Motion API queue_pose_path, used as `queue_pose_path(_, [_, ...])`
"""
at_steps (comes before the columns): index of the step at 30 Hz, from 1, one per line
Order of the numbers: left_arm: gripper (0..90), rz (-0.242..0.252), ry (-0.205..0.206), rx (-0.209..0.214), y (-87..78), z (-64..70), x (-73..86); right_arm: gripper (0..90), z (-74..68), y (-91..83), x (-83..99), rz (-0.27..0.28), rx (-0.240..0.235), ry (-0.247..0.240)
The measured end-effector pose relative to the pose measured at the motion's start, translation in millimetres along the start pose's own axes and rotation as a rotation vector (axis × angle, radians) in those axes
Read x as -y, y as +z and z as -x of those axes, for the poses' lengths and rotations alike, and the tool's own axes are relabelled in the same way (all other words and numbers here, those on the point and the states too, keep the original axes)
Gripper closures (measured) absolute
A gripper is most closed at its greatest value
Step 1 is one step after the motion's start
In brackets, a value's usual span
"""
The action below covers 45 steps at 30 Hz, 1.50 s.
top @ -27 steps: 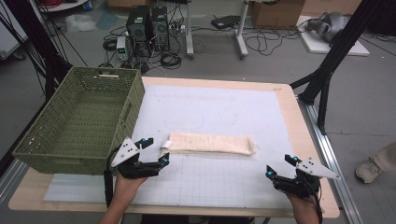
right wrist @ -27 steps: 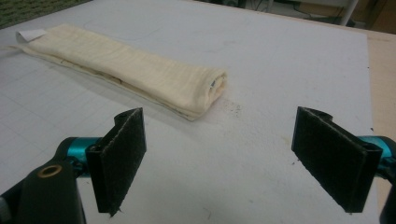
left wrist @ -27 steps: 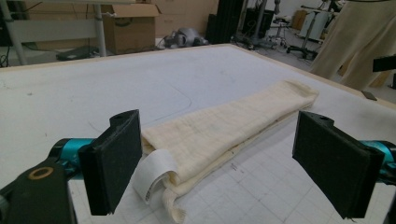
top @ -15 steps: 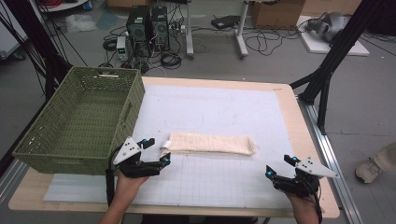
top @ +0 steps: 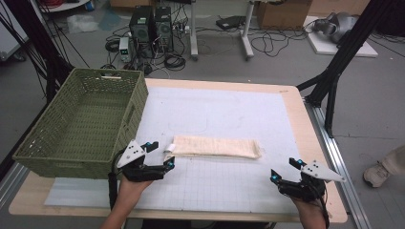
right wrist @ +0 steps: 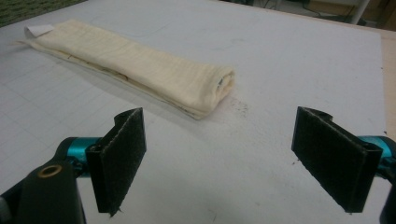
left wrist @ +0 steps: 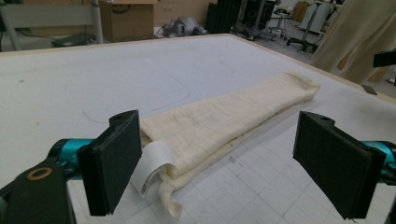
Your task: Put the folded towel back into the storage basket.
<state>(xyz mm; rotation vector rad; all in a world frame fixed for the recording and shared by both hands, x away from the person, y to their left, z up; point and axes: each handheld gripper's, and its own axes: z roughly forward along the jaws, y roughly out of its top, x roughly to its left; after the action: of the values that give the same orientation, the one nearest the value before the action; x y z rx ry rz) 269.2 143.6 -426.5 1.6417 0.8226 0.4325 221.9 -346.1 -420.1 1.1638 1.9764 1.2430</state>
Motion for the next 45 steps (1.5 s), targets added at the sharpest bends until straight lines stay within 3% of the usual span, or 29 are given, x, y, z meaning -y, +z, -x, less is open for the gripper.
queue_pose_path(4, [15.9, -0.03, -0.032, -0.018, 0.1, -4.5, 0.8, 16.5, -0.6, 1.6, -0.2, -0.016, -0.001, -0.001])
queue_pose_path(11, [15.9, -0.061, -0.048, -0.031, 2.8, -10.3, -0.8, 16.8, 0.6, 1.9, 0.1, -0.02, 0.005, 0.01])
queue_pose_path(13, [17.8, -0.081, -0.087, -0.022, 6.7, -15.9, -7.9, 16.8, -2.0, 2.6, 0.5, -0.029, 0.007, -0.005])
queue_pose_path(16, [18.4, -0.088, -0.086, -0.021, 10.1, -17.1, -12.7, 16.8, -3.9, 3.7, 0.2, -0.037, 0.013, -0.03])
queue_pose_path(21, [20.8, -0.141, -0.06, -0.023, 25.7, -14.7, -23.6, 16.8, -2.6, 5.1, 0.6, -0.041, 0.005, -0.029])
queue_pose_path(23, [24.2, -0.186, -0.073, -0.046, 33.5, -14.7, -24.7, 16.9, -1.9, 5.1, 0.8, -0.036, 0.005, -0.03])
queue_pose_path(24, [30.7, -0.208, -0.09, -0.065, 37.6, -15.7, -24.2, 16.8, -1.0, 4.8, 1.3, -0.036, 0.004, -0.026])
queue_pose_path(28, [32.0, -0.269, -0.126, -0.123, 51.0, -20.3, -19.1, 16.9, -0.6, 4.2, 1.3, -0.04, 0.009, -0.021])
queue_pose_path(34, [36.0, -0.352, -0.095, -0.185, 65.2, -22.9, -12.1, 16.9, -1.7, 5.4, 1.3, -0.044, 0.001, -0.03])
queue_pose_path(41, [46.5, -0.447, -0.01, -0.171, 74.9, -19.5, -4.1, 16.9, -2.0, 5.2, 1.3, -0.047, 0.004, -0.029])
queue_pose_path(43, [54.9, -0.452, 0.024, -0.164, 76.1, -16.7, -2.7, 16.9, -2.2, 6.3, 1.8, -0.053, 0.004, -0.032])
queue_pose_path(44, [54.9, -0.453, 0.014, -0.155, 76.1, -16.1, -2.9, 16.9, -2.2, 6.3, 1.8, -0.053, 0.004, -0.032])
queue_pose_path(45, [60.8, -0.453, 0.015, -0.153, 76.3, -15.7, -2.9, 16.9, -2.2, 5.6, 1.6, -0.043, 0.005, -0.035])
